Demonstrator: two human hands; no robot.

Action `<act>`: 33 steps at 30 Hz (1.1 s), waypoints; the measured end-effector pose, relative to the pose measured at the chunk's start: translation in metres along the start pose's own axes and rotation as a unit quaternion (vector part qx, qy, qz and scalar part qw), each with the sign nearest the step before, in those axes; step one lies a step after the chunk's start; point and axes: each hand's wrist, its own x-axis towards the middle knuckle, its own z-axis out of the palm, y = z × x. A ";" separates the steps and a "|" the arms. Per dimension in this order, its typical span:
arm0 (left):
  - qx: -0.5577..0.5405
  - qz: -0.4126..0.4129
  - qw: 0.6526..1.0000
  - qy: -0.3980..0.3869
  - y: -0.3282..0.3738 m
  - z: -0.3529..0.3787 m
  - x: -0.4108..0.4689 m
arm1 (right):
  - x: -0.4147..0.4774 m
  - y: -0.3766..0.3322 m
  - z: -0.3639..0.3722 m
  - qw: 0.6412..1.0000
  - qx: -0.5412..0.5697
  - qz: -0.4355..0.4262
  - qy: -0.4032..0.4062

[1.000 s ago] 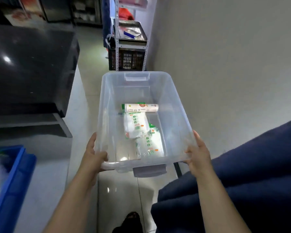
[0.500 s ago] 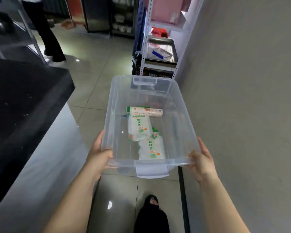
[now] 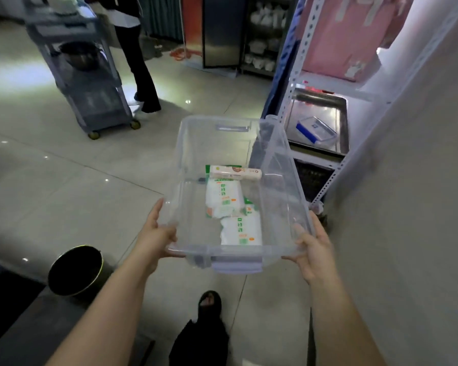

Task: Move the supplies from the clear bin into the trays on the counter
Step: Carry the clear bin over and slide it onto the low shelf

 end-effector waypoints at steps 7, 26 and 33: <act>-0.005 -0.005 1.000 -0.010 0.099 0.037 0.185 | 0.202 -0.054 0.100 0.997 -0.076 0.029 -0.009; 0.031 -0.006 0.999 -0.006 0.347 0.097 0.623 | 0.694 -0.119 0.344 0.996 0.004 0.090 0.004; 0.049 -0.025 0.998 -0.040 0.408 0.134 0.768 | 0.820 -0.157 0.401 0.991 -0.001 0.111 0.076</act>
